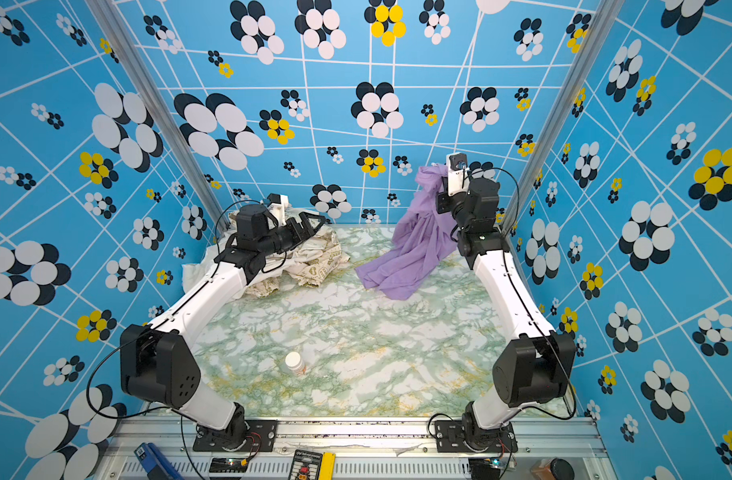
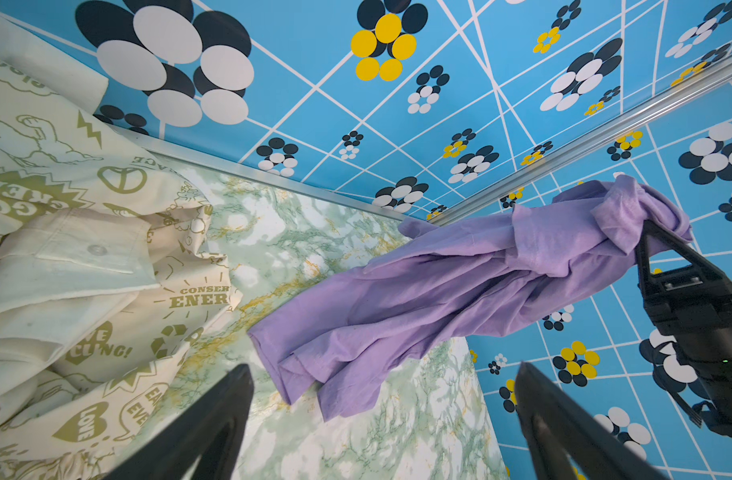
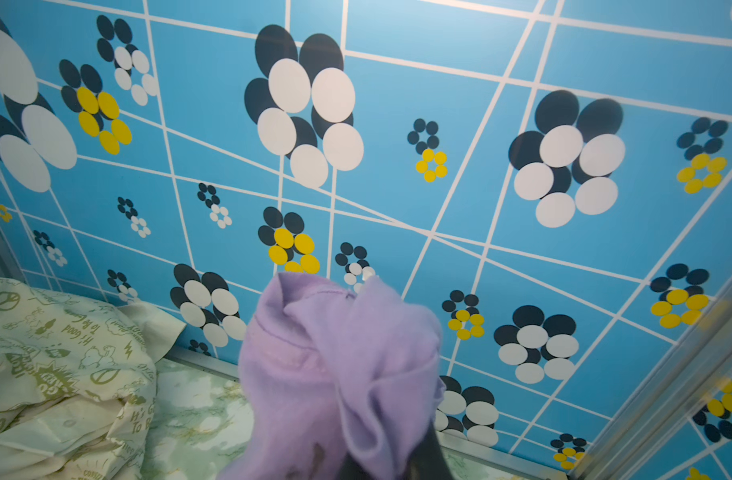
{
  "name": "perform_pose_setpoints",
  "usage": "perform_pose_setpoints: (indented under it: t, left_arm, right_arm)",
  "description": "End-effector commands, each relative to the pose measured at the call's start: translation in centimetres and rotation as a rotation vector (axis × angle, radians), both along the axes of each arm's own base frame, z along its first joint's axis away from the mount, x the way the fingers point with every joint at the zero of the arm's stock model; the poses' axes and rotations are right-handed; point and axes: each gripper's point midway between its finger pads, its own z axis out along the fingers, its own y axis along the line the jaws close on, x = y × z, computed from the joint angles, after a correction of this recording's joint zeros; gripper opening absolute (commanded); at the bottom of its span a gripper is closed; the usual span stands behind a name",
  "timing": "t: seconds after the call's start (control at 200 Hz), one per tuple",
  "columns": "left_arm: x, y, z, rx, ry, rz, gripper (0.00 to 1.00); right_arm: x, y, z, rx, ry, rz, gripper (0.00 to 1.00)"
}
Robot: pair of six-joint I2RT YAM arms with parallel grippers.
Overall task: Pick out a specific cloth from the pile
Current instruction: 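Carry the purple T-shirt with the right gripper away from the cream pile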
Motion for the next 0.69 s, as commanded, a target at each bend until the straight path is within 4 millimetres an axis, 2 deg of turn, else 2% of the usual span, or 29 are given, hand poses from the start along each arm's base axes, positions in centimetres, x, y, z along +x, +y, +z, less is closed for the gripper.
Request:
perform_pose_setpoints:
  t: [0.0, 0.455, 0.69]
  left_arm:
    - [0.6, 0.2, 0.8, 0.001, -0.034, -0.009, 0.99]
    - [0.9, 0.1, 0.9, -0.006, -0.035, -0.005, 0.99]
    - [0.9, 0.2, 1.0, -0.007, -0.036, 0.003, 0.99]
  right_arm:
    - [-0.8, -2.1, 5.0, 0.025, -0.121, -0.043, 0.0]
    - [-1.9, -4.5, 9.5, 0.036, -0.205, -0.088, 0.0]
    - [-1.8, -5.9, 10.1, 0.032, -0.212, -0.103, 0.0]
